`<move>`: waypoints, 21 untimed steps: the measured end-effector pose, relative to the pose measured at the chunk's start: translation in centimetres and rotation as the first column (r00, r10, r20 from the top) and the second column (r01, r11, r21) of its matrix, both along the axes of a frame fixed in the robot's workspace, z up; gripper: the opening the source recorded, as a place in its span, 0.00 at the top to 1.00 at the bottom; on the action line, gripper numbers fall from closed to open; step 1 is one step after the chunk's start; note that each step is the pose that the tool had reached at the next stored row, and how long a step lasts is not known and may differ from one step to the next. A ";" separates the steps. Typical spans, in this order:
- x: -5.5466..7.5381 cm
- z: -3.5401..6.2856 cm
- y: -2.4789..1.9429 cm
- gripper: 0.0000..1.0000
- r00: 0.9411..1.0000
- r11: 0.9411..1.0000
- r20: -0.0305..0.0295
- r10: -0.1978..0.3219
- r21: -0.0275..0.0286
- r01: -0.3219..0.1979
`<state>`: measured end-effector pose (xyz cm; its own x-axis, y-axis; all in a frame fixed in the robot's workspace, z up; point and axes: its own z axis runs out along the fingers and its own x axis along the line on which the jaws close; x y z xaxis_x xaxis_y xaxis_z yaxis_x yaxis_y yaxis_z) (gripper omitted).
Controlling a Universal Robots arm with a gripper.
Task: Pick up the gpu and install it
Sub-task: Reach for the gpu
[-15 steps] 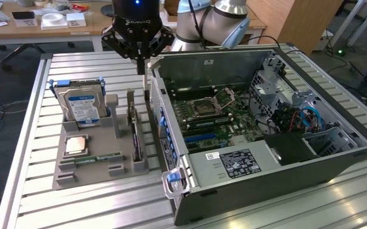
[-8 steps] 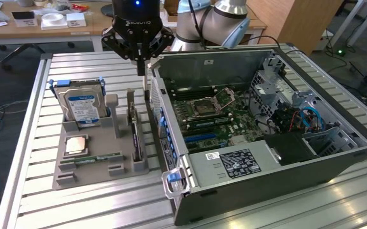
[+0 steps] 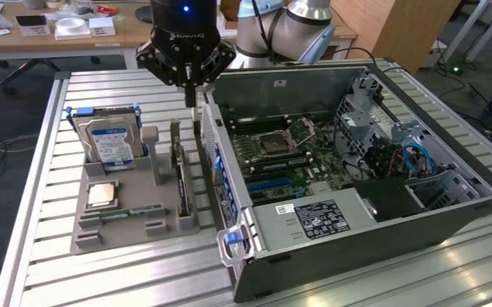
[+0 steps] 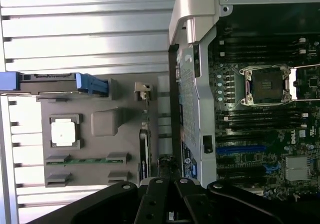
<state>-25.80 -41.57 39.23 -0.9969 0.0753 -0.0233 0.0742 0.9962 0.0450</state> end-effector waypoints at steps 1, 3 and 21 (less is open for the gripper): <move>-0.1 -0.01 -0.04 0.89 1.000 1.000 0.000 0.000 0.000 0.000; -0.4 -0.02 -0.11 0.89 1.000 1.000 0.000 0.000 0.000 0.000; -2.1 -0.22 -2.31 0.89 1.000 1.000 0.000 0.000 -0.002 0.000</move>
